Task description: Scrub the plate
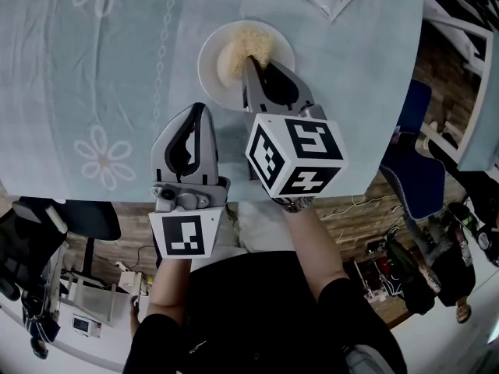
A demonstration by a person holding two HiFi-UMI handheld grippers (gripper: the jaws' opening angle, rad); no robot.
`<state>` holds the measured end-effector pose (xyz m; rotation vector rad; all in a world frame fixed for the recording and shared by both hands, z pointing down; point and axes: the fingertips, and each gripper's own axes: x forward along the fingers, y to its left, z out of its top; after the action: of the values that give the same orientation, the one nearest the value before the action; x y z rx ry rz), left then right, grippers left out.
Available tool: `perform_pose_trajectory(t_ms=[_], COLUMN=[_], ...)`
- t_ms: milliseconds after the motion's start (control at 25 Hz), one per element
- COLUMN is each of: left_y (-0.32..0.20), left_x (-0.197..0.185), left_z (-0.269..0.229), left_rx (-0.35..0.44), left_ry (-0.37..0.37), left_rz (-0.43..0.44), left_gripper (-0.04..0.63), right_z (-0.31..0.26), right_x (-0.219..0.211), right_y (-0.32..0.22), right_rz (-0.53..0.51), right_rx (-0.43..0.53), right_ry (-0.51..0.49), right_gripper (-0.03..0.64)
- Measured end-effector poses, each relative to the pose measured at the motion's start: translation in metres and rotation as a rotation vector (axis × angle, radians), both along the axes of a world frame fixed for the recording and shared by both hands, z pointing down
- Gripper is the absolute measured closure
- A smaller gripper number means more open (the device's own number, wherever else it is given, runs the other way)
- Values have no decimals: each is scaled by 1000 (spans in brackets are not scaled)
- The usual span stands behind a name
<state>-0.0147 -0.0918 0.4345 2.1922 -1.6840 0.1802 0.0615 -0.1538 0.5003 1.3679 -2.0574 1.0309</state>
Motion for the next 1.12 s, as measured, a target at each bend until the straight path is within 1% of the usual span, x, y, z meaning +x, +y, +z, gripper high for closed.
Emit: perform_pose_trajectory(t_ms=[560,840,1120], left_y=[-1,3,1], left_x=[29,28,27], left_z=[-1,-1,-2], left_rx=[6,7,9], left_ry=[6,9,21], left_rz=[67,75,53], left_gripper=[583,583,583], right_z=[-3,-7,-17], right_x=[49,69,84], right_y=[4,9,9], right_rz=[86,119,137], right_rx=[24,35,58], right_ry=[37,80,119], right_gripper=[565,565,565])
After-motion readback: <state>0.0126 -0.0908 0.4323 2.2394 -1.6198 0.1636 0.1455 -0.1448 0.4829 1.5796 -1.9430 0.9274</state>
